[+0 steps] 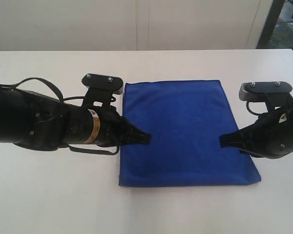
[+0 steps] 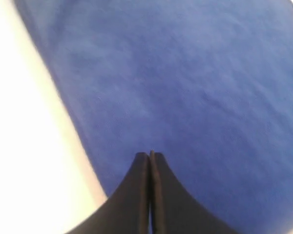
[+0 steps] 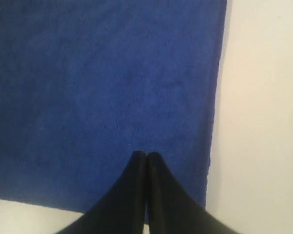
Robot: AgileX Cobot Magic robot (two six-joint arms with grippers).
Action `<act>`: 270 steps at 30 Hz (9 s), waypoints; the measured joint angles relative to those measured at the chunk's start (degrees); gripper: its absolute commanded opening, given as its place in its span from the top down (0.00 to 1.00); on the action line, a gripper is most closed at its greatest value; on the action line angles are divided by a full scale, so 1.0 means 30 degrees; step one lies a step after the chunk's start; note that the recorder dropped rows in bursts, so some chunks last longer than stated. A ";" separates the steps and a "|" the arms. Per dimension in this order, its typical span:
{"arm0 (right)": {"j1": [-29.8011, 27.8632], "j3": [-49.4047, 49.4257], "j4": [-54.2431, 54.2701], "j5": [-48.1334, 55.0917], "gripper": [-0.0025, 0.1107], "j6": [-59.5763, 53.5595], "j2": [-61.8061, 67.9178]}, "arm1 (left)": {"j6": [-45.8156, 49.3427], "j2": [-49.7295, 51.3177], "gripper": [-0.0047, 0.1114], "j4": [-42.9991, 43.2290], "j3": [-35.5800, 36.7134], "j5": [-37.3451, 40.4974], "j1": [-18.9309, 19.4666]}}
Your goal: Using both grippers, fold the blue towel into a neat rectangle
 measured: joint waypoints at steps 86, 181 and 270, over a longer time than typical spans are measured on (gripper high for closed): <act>0.0000 -0.2268 -0.0782 0.3046 0.98 0.0087 0.1565 | 2.9855 0.1684 0.96 -2.4090 -0.4004 1.4261 0.4844; 0.0000 -0.2268 0.0652 0.2183 0.98 -0.0825 0.1565 | 3.1810 0.3588 0.96 -2.6038 -0.9517 1.7506 0.5902; 0.6847 -0.0397 0.2342 0.0942 0.78 -1.5439 0.2014 | 5.2561 -0.3343 0.83 -3.4900 0.1486 1.3962 0.5914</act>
